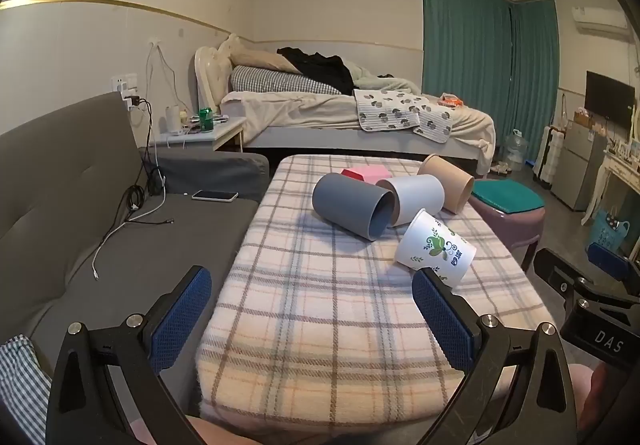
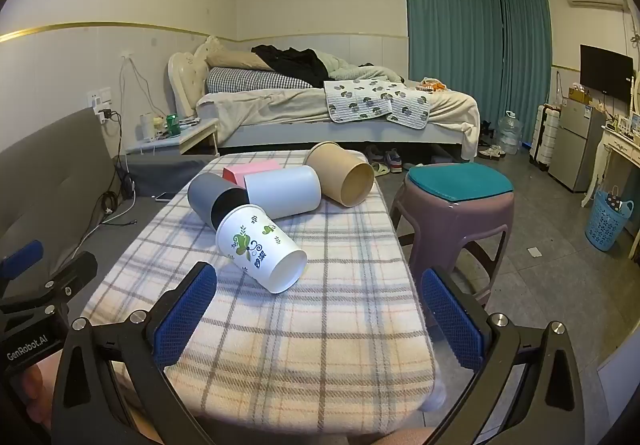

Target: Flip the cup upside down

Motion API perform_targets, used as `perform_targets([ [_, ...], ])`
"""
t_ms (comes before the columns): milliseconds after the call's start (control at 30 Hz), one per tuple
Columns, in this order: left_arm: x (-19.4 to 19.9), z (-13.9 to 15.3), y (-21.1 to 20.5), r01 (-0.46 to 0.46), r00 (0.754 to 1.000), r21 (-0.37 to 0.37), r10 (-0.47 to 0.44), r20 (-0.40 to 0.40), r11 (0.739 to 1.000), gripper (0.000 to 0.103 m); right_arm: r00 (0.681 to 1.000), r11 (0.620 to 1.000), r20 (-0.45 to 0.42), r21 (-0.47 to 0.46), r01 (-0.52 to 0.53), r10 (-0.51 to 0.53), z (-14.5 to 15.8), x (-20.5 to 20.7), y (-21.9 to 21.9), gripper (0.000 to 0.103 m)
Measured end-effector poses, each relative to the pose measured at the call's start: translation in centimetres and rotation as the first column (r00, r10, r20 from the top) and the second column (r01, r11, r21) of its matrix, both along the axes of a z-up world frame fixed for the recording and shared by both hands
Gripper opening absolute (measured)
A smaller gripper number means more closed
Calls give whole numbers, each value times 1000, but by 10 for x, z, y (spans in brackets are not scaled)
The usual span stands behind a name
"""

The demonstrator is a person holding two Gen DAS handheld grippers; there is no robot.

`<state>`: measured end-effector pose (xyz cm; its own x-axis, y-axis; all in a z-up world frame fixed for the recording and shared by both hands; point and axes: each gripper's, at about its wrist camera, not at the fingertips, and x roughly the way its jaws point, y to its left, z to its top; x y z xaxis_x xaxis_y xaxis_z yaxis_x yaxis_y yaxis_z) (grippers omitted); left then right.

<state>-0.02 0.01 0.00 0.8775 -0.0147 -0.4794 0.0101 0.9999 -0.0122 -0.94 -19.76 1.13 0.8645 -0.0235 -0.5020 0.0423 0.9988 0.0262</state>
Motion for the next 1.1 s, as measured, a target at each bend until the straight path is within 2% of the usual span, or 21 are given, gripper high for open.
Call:
perform_targets([
  [1100,1,0,1,-2,1000,-5,2,-4,1000,103,1000,1000,-3,-1,0,0,-2,1,1,103],
])
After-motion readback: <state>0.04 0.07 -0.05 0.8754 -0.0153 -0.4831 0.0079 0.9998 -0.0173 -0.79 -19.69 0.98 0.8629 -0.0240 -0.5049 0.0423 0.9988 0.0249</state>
